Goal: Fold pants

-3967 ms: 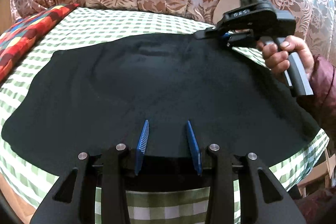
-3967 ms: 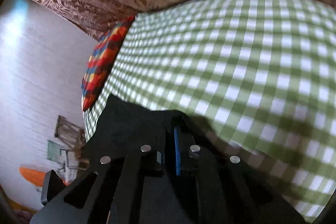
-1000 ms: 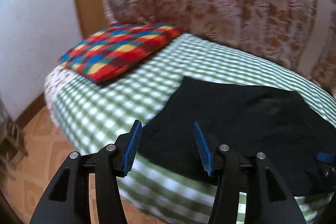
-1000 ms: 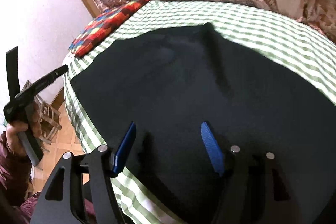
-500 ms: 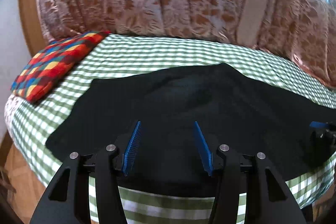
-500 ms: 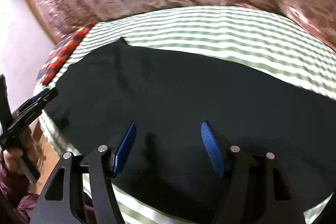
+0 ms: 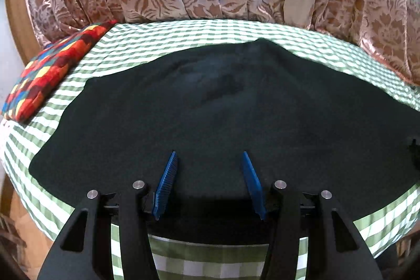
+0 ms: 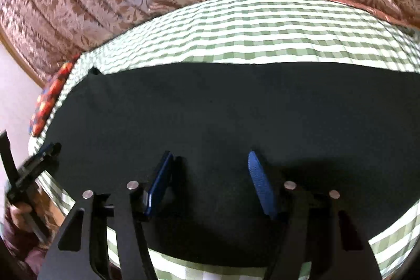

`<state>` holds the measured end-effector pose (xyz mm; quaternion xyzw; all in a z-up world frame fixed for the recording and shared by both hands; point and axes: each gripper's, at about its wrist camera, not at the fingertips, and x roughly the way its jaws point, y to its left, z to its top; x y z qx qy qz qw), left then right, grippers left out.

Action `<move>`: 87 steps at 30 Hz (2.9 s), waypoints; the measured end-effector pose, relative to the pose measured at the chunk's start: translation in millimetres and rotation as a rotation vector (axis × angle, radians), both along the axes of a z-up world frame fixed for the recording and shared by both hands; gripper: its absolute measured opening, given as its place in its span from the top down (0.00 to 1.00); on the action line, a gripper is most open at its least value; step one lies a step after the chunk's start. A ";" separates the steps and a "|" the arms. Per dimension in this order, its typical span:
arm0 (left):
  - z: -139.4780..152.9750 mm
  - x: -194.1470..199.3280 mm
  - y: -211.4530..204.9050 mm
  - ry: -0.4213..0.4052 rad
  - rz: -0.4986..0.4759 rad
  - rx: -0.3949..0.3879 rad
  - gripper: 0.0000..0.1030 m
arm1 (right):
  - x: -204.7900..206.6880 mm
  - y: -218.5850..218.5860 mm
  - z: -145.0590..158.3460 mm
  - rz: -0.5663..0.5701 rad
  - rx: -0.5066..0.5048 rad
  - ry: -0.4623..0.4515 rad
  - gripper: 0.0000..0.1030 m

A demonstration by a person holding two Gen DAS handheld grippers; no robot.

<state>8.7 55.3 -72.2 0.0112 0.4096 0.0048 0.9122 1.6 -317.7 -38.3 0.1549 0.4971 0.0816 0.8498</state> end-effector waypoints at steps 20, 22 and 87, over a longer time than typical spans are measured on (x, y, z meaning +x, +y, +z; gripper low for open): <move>13.3 5.8 -32.2 -0.038 -0.125 -0.028 0.51 | -102.1 -170.7 19.4 -0.549 0.304 0.001 0.38; 10.2 6.9 -36.4 -0.029 -0.140 -0.024 0.51 | -116.7 -193.2 11.8 -0.642 0.355 0.002 0.38; 5.9 9.5 -65.7 0.029 -0.197 -0.005 0.51 | -81.6 -79.8 98.3 -0.567 -0.649 -0.100 0.20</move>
